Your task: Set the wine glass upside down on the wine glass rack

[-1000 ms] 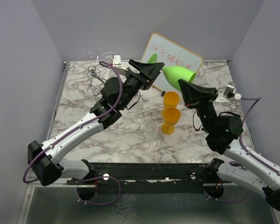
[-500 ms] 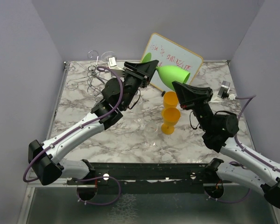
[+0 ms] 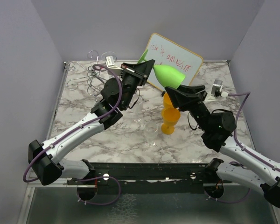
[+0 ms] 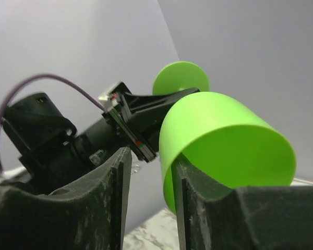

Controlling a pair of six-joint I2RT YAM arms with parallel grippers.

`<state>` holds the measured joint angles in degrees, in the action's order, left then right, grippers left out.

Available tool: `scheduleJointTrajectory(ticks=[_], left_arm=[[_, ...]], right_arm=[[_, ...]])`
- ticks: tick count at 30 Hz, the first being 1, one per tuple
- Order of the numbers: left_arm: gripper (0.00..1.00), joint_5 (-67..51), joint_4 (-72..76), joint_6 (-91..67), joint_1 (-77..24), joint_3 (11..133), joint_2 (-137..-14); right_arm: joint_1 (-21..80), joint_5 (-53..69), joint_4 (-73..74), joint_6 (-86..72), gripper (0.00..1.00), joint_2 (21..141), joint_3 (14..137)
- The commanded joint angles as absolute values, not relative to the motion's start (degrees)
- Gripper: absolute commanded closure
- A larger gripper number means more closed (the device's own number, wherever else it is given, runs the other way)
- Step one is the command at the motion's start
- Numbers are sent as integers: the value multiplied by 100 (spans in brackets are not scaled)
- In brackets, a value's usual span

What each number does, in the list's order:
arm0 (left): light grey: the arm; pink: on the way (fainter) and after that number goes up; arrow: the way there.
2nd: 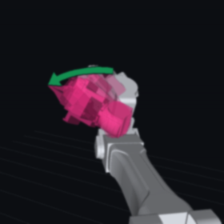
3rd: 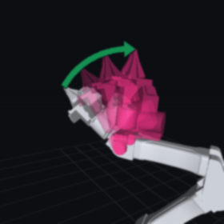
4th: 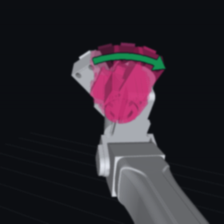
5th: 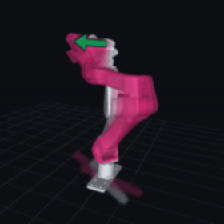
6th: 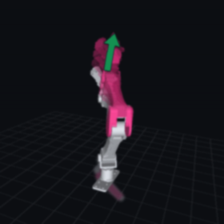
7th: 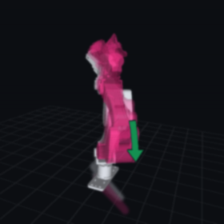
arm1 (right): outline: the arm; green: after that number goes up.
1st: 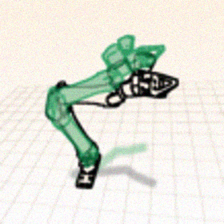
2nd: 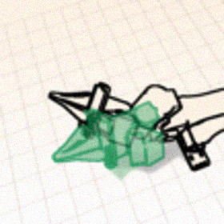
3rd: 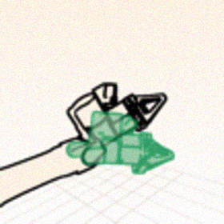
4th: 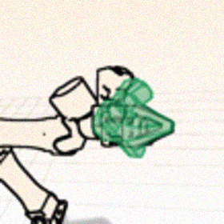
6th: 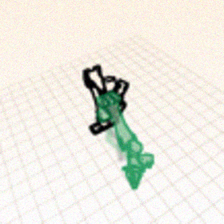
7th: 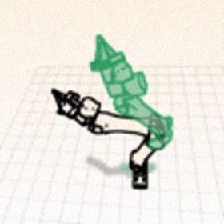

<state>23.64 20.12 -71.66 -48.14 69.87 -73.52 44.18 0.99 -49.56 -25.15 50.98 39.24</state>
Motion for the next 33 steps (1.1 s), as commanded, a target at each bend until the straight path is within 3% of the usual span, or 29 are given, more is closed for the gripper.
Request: scheduleJointTrajectory(ticks=[1,4,9,14,18,27,33], left_arm=[[100,2516,2232,-5568,-4840,7342,-7255],[100,2212,2253,-4433,-4843,7660,-7370],[100,1467,2250,-2758,-4842,8175,-7683],[100,689,2212,-1287,-4841,8291,-7702],[100,735,1931,-490,-4838,8224,-7593],[100,54,1378,553,-4839,7842,-7466],[100,-650,1502,894,-4845,7414,-7346]], right_arm=[[4447,119,-4132,-2360,49,4937,4167],[4447,-382,-3702,-2389,35,4848,4151],[4450,-1517,-2897,-2752,25,4861,4247],[4448,-2271,-2094,-2923,23,4655,4530],[4447,-2724,-1776,-3029,22,4382,4553],[4447,-1605,-2111,-2898,20,4267,4961],[4450,-1700,-514,-3749,21,4886,6227]])
